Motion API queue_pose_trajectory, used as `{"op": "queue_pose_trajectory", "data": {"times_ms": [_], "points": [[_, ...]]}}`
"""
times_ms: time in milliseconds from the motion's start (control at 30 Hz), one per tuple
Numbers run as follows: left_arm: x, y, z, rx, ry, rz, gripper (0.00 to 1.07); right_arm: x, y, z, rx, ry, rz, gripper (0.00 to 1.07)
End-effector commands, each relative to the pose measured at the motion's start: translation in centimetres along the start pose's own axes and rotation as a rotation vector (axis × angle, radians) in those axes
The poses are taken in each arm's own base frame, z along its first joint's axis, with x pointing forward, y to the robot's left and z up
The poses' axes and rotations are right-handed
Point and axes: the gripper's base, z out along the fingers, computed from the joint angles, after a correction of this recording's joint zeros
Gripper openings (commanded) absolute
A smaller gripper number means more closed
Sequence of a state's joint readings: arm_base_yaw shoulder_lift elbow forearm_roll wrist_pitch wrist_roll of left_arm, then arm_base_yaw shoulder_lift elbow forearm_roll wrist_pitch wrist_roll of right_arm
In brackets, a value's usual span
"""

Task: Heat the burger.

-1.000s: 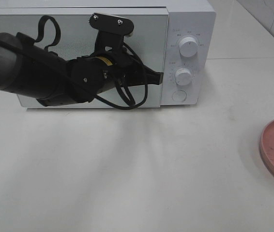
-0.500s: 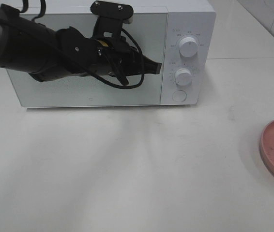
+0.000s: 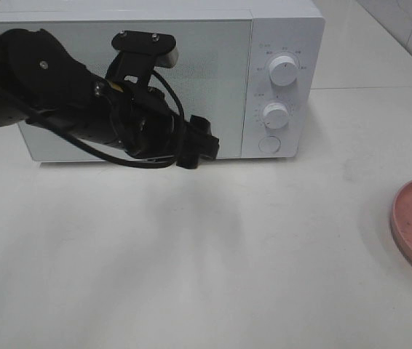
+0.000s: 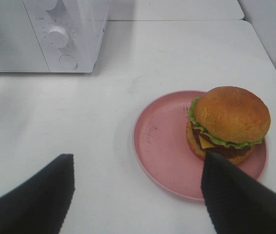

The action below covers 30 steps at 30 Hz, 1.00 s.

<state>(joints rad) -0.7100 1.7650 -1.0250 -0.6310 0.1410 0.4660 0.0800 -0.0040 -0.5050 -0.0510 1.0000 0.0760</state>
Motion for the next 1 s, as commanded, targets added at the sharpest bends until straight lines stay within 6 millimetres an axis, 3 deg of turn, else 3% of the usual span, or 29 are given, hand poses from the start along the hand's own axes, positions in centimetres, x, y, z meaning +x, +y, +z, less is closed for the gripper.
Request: {"op": "queue_pose_trajectory", "data": {"times_ms": [33, 167, 233, 333, 433, 500, 633, 700, 833, 1000], "points": [[0.4, -0.7, -1.5, 0.062, 0.075, 0.004, 1.01, 0.2, -0.1, -0.3, 0.008, -0.029, 0.0, 0.71], [0.7, -1.4, -3.0, 0.115, 0.156, 0.059, 1.0, 0.2, -0.1, -0.3, 0.008, -0.029, 0.0, 0.71], [1.4, -1.8, -5.0, 0.158, 0.283, 0.111, 1.0, 0.2, -0.1, -0.3, 0.008, -0.029, 0.0, 0.71], [1.8, -1.8, -6.5, 0.136, 0.357, 0.094, 1.0, 0.2, -0.1, -0.3, 0.008, -0.029, 0.0, 0.71], [1.9, -1.7, -7.0, 0.118, 0.382, 0.084, 1.0, 0.2, -0.1, -0.3, 0.008, -0.029, 0.0, 0.71], [2.4, -0.9, -9.1, 0.005, 0.479, 0.056, 1.0, 0.2, -0.1, -0.3, 0.008, -0.029, 0.0, 0.71], [2.6, -0.3, -10.8, -0.09, 0.532, 0.03, 1.0, 0.2, 0.0, -0.3, 0.007, -0.029, -0.01, 0.71], [2.6, 0.2, -12.6, -0.16, 0.537, 0.036, 1.0, 0.2, 0.0, -0.3, 0.007, -0.029, -0.01, 0.71], [2.3, 1.0, -14.2, -0.196, 0.519, -0.01, 1.0, 0.2, 0.0, -0.3, 0.007, -0.029, -0.01, 0.71], [2.1, 4.0, -17.2, -0.202, 0.498, -0.124, 1.0, 0.2, 0.0, -0.3, 0.007, -0.029, -0.01, 0.71]]}}
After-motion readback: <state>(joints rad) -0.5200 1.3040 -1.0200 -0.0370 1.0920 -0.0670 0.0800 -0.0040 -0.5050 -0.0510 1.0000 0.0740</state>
